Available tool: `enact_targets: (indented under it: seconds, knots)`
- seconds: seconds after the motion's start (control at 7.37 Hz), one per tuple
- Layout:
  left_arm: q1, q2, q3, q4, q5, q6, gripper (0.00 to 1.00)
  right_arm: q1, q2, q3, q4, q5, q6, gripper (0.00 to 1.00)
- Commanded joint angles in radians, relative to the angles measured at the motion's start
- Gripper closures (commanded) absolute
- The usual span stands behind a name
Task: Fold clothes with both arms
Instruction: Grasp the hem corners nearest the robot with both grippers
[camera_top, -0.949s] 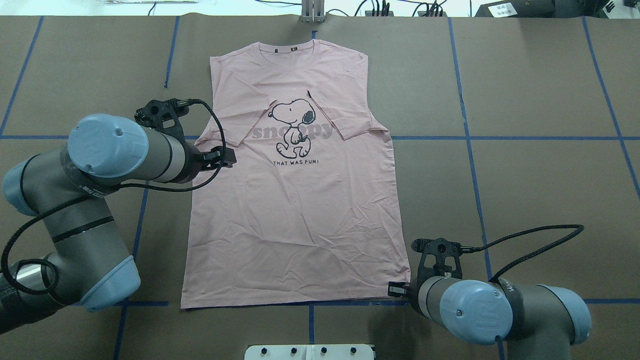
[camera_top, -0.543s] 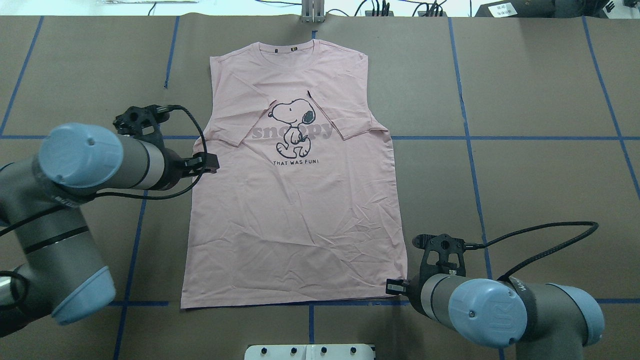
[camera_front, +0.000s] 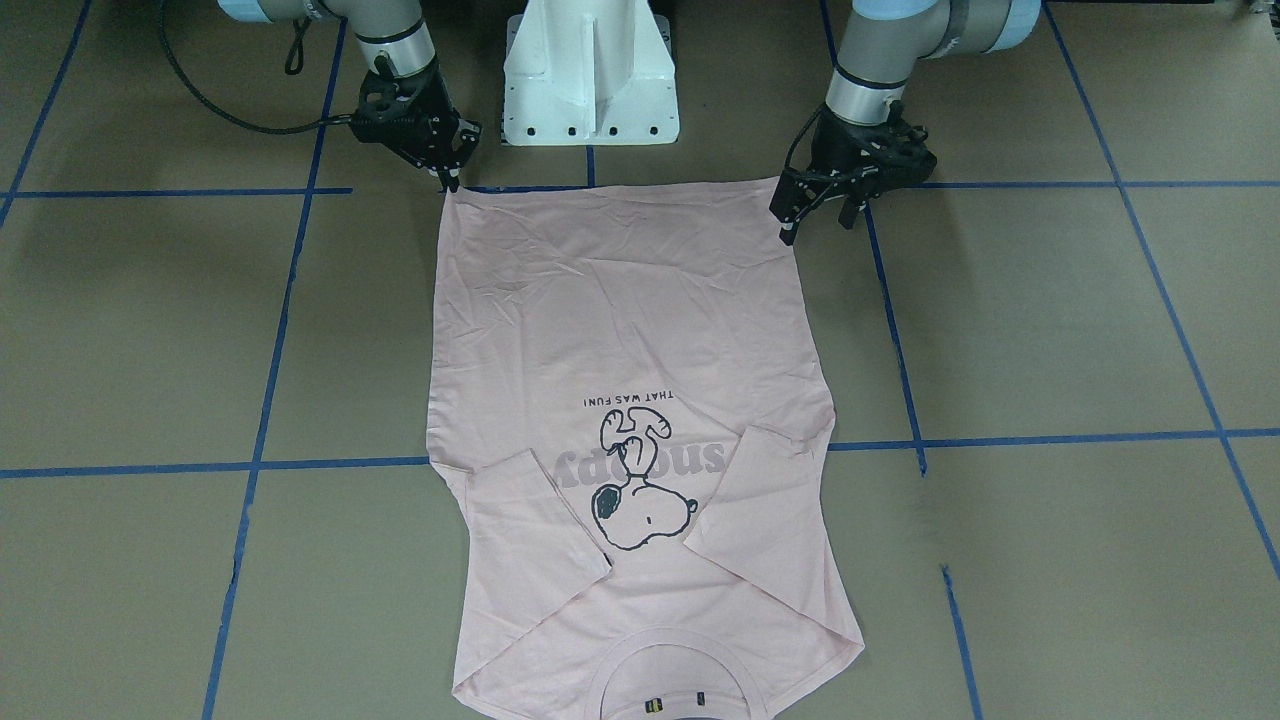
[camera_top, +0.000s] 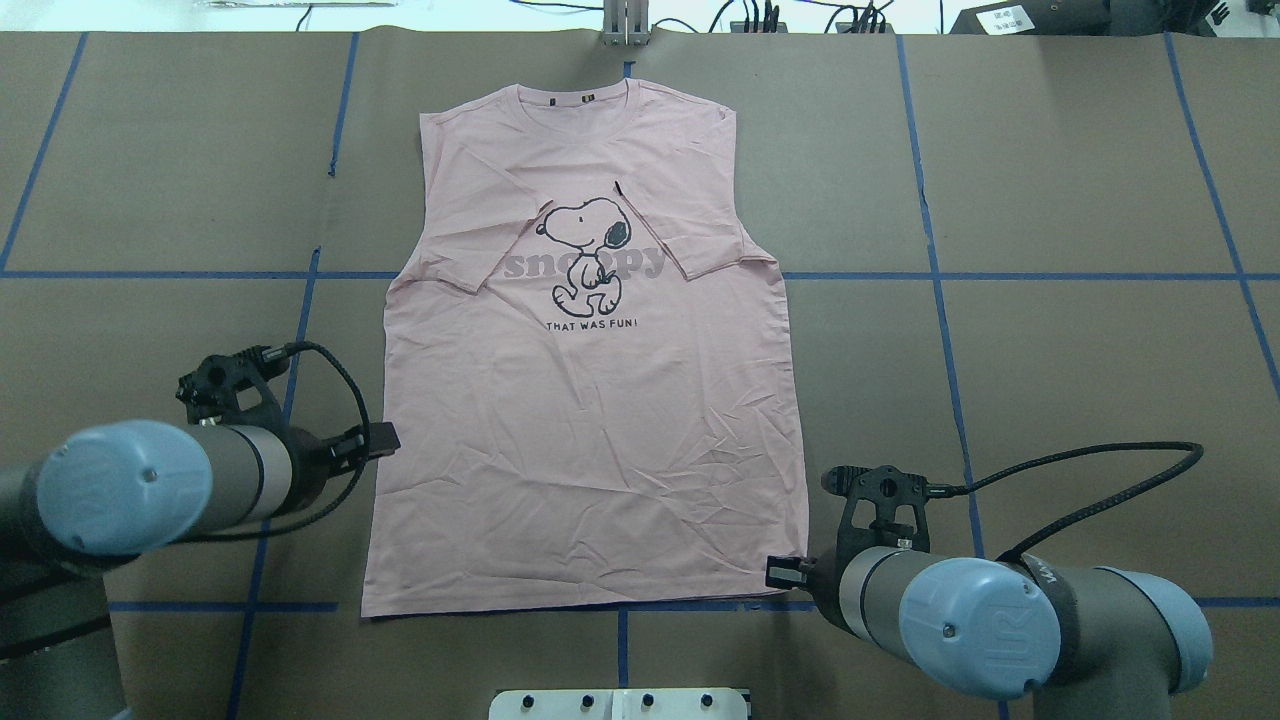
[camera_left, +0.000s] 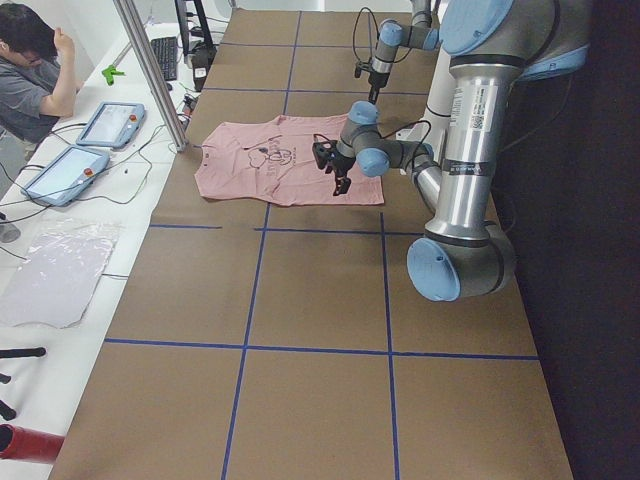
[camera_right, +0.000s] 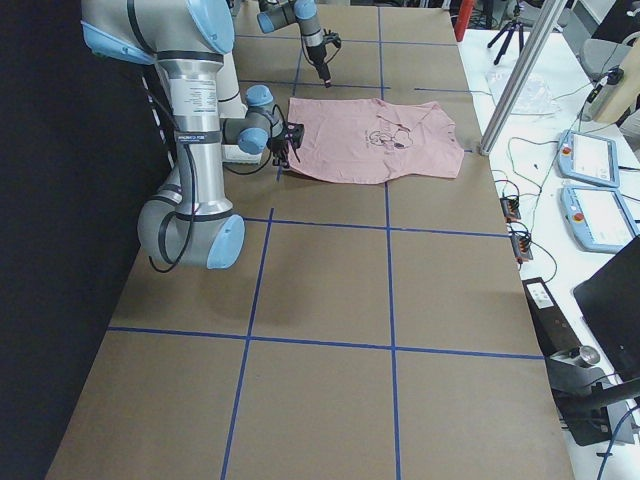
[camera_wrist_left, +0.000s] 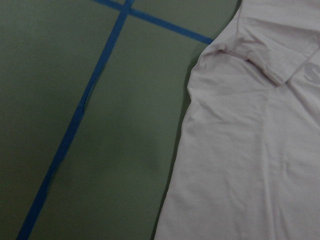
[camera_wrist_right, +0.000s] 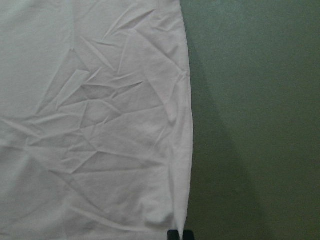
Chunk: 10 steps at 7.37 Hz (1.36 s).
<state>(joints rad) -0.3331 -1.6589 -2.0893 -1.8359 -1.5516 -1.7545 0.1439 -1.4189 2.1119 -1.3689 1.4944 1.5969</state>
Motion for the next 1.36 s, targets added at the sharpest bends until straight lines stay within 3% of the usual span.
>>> enact_targets:
  seconds: [0.0, 0.81, 0.95, 1.22]
  knots:
    - [0.162, 0.018, 0.0, 0.015, 0.109, -0.164, 0.0, -0.001, 0.001, 0.0, 0.001, 0.0, 0.0, 1.0]
    - [0.235, 0.011, 0.018, 0.079, 0.116, -0.172, 0.02, -0.003, 0.005, 0.0, 0.001, 0.003, 0.0, 1.0]
    - [0.233, 0.008, 0.018, 0.083, 0.116, -0.172, 0.06, -0.003, 0.005, 0.002, 0.001, 0.003, 0.0, 1.0]
    - [0.233, 0.005, 0.014, 0.083, 0.114, -0.171, 0.27, -0.001, 0.006, 0.0, 0.001, 0.004, 0.0, 1.0]
